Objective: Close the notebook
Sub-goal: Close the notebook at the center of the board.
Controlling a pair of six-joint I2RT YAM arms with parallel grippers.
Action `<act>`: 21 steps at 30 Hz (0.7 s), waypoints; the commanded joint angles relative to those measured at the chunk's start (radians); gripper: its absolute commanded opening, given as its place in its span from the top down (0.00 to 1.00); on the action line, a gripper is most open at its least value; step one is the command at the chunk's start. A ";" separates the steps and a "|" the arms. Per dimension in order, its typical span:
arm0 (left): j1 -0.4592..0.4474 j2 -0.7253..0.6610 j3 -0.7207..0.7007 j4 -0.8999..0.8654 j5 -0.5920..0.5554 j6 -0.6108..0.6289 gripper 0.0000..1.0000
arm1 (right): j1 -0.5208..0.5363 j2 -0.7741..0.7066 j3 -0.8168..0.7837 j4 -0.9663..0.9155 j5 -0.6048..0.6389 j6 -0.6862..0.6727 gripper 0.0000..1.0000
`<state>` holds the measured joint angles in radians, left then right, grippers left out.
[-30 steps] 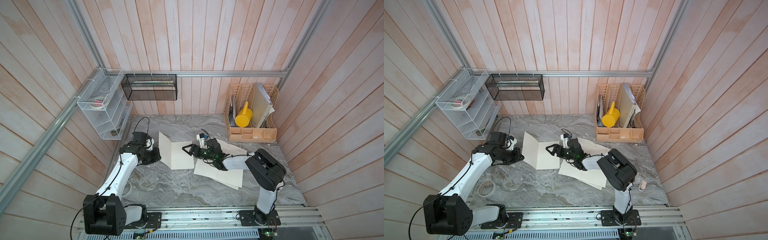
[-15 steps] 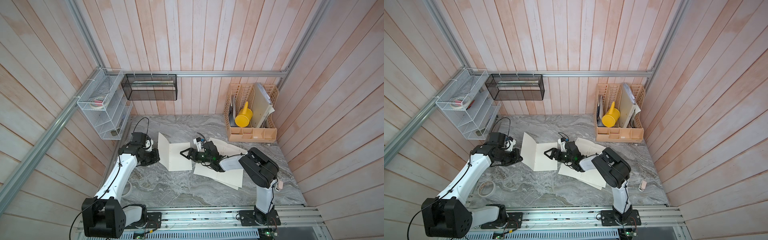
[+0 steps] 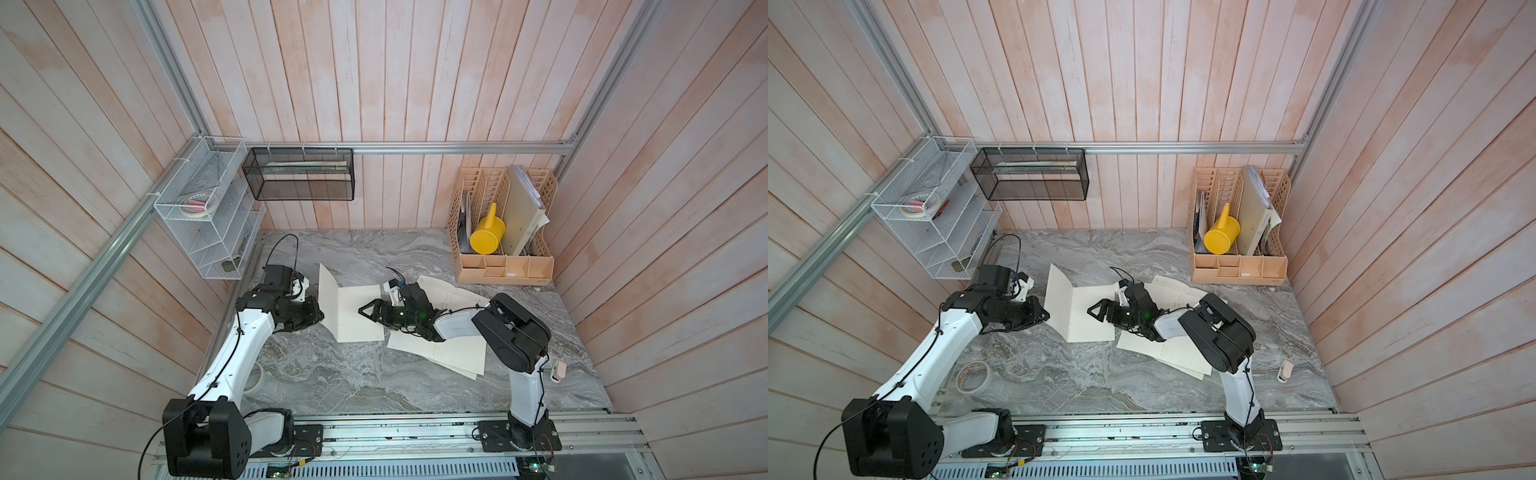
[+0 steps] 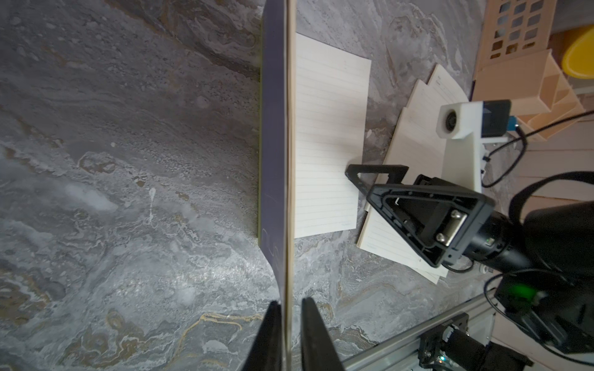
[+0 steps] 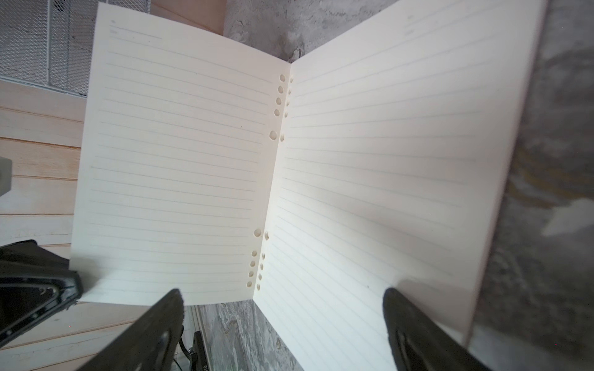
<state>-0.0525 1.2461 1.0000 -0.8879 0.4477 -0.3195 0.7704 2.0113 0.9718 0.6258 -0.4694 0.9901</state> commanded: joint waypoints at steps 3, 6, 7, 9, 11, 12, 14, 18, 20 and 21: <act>0.002 -0.018 -0.035 0.089 0.099 -0.019 0.69 | 0.007 0.013 -0.001 -0.034 0.017 -0.008 0.02; 0.000 -0.021 -0.057 0.157 0.161 -0.039 0.62 | 0.008 0.014 0.000 -0.034 0.017 -0.007 0.02; -0.003 -0.023 -0.065 0.183 0.190 -0.047 0.60 | 0.009 0.014 -0.001 -0.030 0.015 -0.005 0.02; -0.006 -0.028 -0.075 0.234 0.229 -0.070 0.56 | 0.008 0.014 -0.001 -0.029 0.015 -0.004 0.02; -0.010 -0.028 -0.082 0.280 0.267 -0.090 0.54 | 0.008 0.012 -0.001 -0.028 0.015 -0.004 0.02; -0.012 -0.027 -0.083 0.299 0.282 -0.099 0.53 | 0.010 0.010 -0.002 -0.026 0.015 -0.004 0.02; -0.015 -0.021 -0.097 0.352 0.318 -0.120 0.51 | 0.008 0.006 -0.002 -0.027 0.015 -0.004 0.02; -0.021 0.002 -0.142 0.474 0.381 -0.169 0.47 | 0.008 -0.006 -0.007 -0.025 0.017 -0.007 0.02; -0.021 0.016 -0.170 0.543 0.396 -0.194 0.46 | 0.008 -0.016 -0.011 -0.019 0.020 -0.005 0.02; -0.023 0.020 -0.178 0.565 0.403 -0.199 0.46 | 0.008 -0.021 -0.011 -0.020 0.020 -0.005 0.02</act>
<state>-0.0696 1.2488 0.8516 -0.4553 0.7891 -0.4767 0.7708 2.0106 0.9714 0.6262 -0.4690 0.9909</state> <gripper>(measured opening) 0.535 0.982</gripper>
